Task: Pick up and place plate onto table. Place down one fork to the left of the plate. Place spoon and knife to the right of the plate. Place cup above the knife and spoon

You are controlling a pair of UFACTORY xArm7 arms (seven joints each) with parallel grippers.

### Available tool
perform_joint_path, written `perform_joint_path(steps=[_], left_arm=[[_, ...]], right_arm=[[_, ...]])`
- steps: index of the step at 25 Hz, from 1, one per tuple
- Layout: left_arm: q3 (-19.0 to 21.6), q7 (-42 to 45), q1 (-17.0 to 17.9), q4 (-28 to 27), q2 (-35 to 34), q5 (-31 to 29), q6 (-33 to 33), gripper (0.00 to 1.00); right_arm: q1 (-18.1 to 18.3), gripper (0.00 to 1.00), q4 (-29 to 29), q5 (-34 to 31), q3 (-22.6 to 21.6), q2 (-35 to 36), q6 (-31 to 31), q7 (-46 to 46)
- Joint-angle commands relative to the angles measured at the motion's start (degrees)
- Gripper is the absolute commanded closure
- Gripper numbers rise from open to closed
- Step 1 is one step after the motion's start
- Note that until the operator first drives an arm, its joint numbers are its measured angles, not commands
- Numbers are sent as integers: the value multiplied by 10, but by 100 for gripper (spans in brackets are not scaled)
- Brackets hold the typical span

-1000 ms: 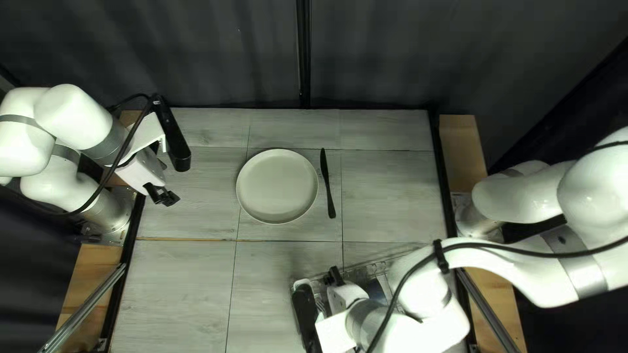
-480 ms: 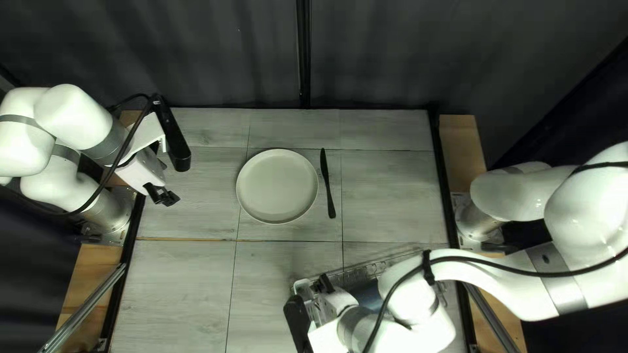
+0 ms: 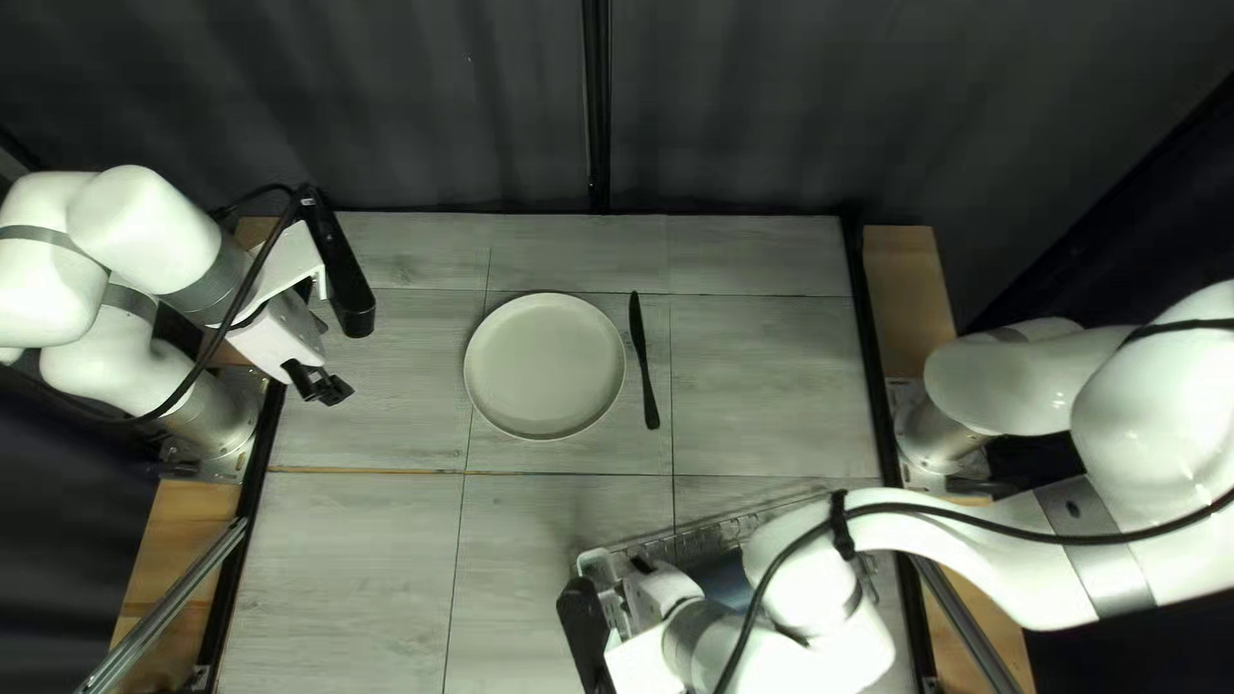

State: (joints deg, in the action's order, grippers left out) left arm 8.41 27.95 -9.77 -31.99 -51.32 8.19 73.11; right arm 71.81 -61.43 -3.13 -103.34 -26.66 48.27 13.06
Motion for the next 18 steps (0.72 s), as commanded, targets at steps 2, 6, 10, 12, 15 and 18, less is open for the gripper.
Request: perform_joint_path(steps=[2, 6, 10, 12, 15, 18], left_arm=[[0, 0, 0, 0, 0, 0, 0, 0], [0, 0, 0, 0, 0, 0, 0, 0], [0, 0, 0, 0, 0, 0, 0, 0], [0, 0, 0, 0, 0, 0, 0, 0], [0, 0, 0, 0, 0, 0, 0, 0], [0, 0, 0, 0, 0, 0, 0, 0]], right_arm=[[-82, 100, -15, -40, 98, 20, 63, 13], [-157, 100, -35, -57, 202, 19, 120, 1], [-186, 100, -66, -56, 265, 11, 171, -16], [-191, 100, -88, -53, 288, 14, 198, -24], [-194, 100, -126, -42, 320, 28, 240, -40], [-254, 97, -109, 24, 425, 27, 241, -85]])
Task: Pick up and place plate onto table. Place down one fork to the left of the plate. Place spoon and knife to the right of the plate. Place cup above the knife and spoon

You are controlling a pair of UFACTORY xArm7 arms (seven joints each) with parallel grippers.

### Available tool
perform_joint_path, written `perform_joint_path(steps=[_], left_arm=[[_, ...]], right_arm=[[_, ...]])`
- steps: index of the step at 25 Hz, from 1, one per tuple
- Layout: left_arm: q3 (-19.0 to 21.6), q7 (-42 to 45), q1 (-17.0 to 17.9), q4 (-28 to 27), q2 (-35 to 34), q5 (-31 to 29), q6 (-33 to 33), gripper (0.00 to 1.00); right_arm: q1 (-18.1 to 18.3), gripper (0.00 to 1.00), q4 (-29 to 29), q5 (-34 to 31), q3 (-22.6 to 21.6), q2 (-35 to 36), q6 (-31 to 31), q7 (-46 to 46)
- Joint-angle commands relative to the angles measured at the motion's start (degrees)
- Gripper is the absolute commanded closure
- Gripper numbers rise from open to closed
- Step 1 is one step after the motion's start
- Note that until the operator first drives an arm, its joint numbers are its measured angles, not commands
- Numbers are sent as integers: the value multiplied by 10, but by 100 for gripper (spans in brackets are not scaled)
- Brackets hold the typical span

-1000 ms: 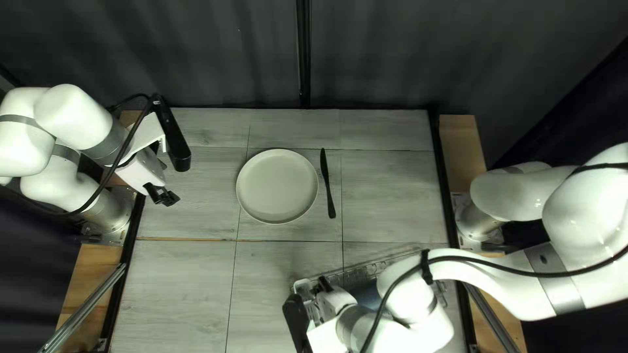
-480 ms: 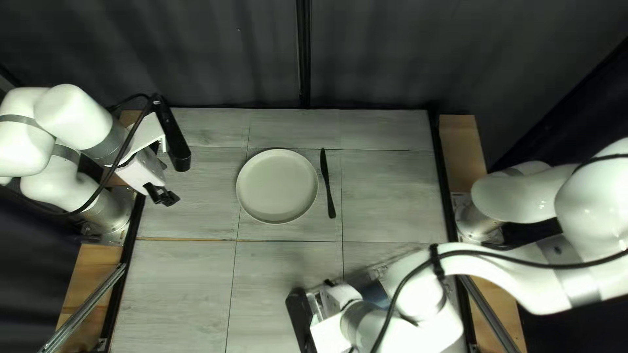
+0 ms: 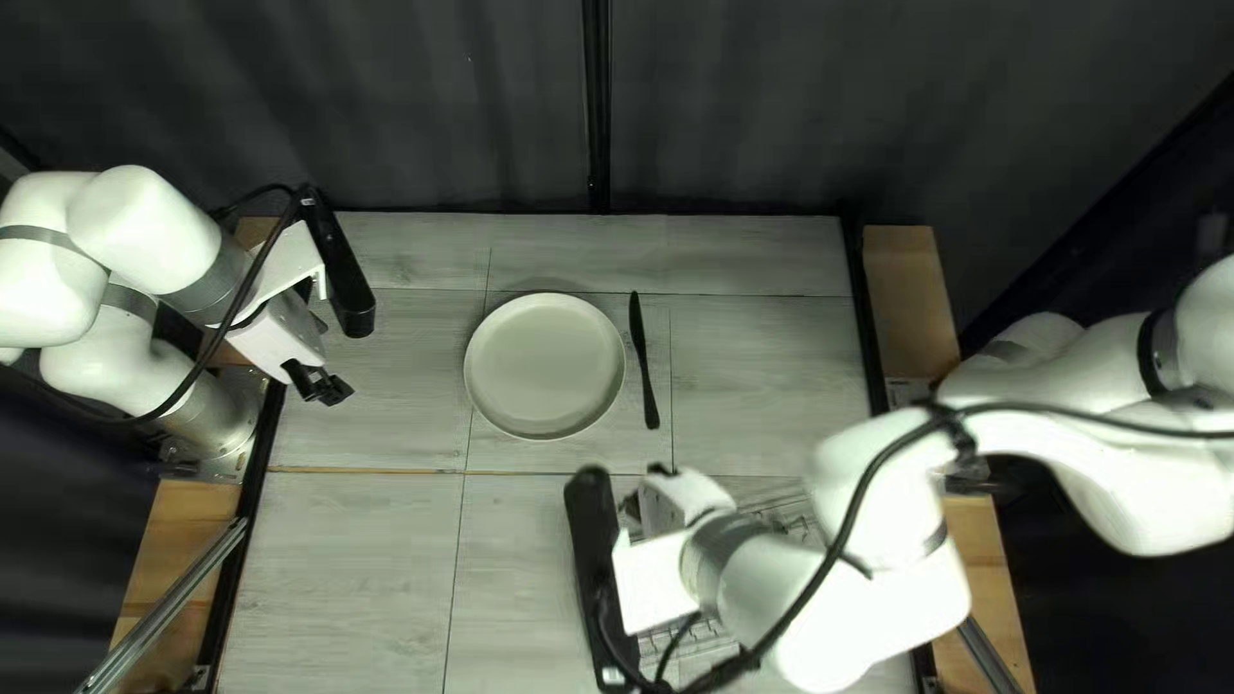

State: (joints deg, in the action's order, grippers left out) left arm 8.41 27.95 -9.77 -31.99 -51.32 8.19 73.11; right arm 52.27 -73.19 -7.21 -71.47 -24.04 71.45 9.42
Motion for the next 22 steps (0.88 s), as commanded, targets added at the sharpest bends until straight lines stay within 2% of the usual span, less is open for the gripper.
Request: perform_joint_path(steps=[1, 2, 3, 4, 6, 7, 8, 9, 13, 15, 22], left_arm=[[0, 0, 0, 0, 0, 0, 0, 0], [0, 0, 0, 0, 0, 0, 0, 0], [0, 0, 0, 0, 0, 0, 0, 0], [0, 0, 0, 0, 0, 0, 0, 0], [0, 0, 0, 0, 0, 0, 0, 0], [0, 0, 0, 0, 0, 0, 0, 0], [0, 0, 0, 0, 0, 0, 0, 0], [0, 0, 0, 0, 0, 0, 0, 0], [0, 0, 0, 0, 0, 0, 0, 0], [0, 0, 0, 0, 0, 0, 0, 0], [0, 0, 0, 0, 0, 0, 0, 0]], right_arm=[[-74, 97, 21, 94, 140, -4, 4, -66], [-84, 99, 31, 114, 161, -7, -1, -78], [-103, 99, 63, 162, 212, -21, -18, -113], [-109, 99, 76, 185, 234, -25, -23, -130], [-126, 100, 126, 263, 308, -43, -39, -188], [-127, 100, 133, 279, 322, -44, -39, -198], [-129, 100, 154, 316, 360, -47, -39, -227], [-129, 100, 164, 331, 378, -48, -39, -239], [-113, 100, 208, 402, 460, -38, -40, -294], [-107, 100, 222, 427, 481, -26, -50, -306], [-107, 100, 222, 427, 481, -26, -50, -306]])
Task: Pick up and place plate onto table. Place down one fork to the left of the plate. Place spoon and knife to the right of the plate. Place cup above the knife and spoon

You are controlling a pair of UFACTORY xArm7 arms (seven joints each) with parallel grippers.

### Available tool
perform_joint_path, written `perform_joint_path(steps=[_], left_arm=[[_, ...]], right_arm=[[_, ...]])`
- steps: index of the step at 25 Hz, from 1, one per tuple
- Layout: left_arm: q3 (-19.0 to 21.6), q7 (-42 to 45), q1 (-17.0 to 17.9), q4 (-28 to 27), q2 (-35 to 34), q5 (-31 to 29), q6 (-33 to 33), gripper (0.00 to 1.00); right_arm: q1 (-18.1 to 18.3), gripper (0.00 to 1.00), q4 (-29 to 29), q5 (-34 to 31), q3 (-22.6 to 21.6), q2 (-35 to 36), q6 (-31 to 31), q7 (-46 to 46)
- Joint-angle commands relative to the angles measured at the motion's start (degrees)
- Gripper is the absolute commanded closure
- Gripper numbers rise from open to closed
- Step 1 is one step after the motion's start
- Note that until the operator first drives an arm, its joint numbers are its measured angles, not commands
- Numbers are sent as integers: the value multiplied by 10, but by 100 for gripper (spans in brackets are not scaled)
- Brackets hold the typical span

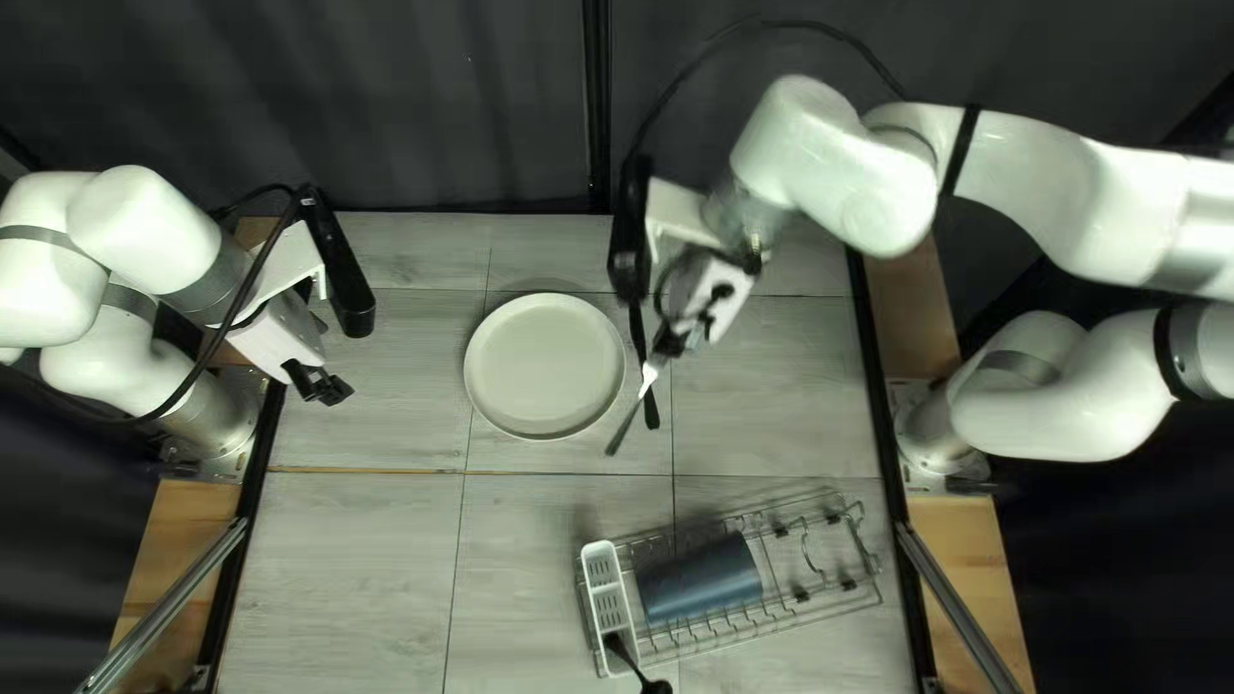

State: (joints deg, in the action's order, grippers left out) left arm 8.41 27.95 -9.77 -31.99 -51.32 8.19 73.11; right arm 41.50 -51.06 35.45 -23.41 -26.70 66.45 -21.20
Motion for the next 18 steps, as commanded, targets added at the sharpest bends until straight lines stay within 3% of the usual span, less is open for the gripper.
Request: perform_joint_path(steps=[1, 7, 11, 18], left_arm=[[0, 0, 0, 0, 0, 0, 0, 0], [0, 0, 0, 0, 0, 0, 0, 0], [0, 0, 0, 0, 0, 0, 0, 0], [0, 0, 0, 0, 0, 0, 0, 0]], right_arm=[[0, 100, 0, 0, 1, 0, 0, 0], [7, 100, 5, 10, 5, 15, -23, -6], [37, 100, 43, 80, 34, 30, -94, 37], [49, 100, 101, 185, 29, 35, -219, 114]])
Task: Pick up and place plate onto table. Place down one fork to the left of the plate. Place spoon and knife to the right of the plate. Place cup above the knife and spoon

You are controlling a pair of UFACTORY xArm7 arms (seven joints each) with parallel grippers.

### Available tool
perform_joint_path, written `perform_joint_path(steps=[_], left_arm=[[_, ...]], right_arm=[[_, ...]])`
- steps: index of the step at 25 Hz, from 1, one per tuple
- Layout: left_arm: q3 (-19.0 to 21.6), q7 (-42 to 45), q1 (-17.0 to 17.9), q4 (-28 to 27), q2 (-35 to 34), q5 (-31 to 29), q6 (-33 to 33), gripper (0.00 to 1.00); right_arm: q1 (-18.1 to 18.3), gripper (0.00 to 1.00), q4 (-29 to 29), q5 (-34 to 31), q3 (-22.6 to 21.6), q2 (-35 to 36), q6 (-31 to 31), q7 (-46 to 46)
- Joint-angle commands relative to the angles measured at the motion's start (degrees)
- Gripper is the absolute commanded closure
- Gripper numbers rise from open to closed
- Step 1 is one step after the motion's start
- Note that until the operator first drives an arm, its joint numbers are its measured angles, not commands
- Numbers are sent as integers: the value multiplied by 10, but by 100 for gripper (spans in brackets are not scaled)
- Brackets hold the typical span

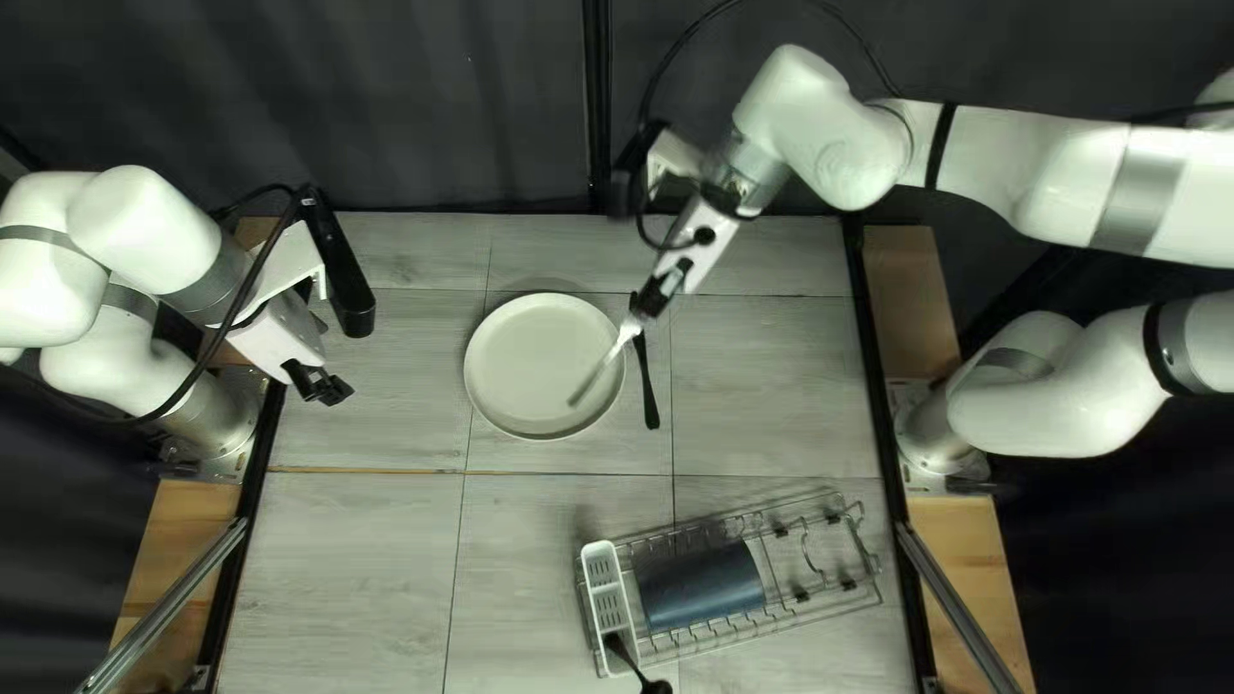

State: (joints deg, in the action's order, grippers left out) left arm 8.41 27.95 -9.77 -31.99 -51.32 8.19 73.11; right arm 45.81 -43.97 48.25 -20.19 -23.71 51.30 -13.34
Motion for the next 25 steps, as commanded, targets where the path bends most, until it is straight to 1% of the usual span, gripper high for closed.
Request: perform_joint_path(steps=[1, 3, 5, 18, 19, 20, 23, 25], left_arm=[[0, 0, 0, 0, 0, 0, 0, 0], [0, 0, 0, 0, 0, 0, 0, 0], [0, 0, 0, 0, 0, 0, 0, 0], [0, 0, 0, 0, 0, 0, 0, 0], [-2, 10, -3, -2, -21, 0, 21, 0], [21, 32, -8, -10, -61, -17, 59, 0], [57, 45, -2, 33, -137, -44, 67, 0], [76, 44, 6, 56, -167, -58, 62, 0]], right_arm=[[4, 100, 37, 74, -6, 5, -86, 41], [-1, 100, 47, 103, -14, 2, -117, 53], [-6, 100, 56, 114, -19, -12, -127, 60], [-6, 100, 56, 114, -19, -12, -127, 60], [-6, 100, 56, 114, -19, -12, -127, 60], [-6, 100, 56, 114, -19, -12, -127, 60], [-6, 100, 56, 114, -19, -12, -127, 60], [-6, 100, 56, 114, -19, -12, -127, 60]])
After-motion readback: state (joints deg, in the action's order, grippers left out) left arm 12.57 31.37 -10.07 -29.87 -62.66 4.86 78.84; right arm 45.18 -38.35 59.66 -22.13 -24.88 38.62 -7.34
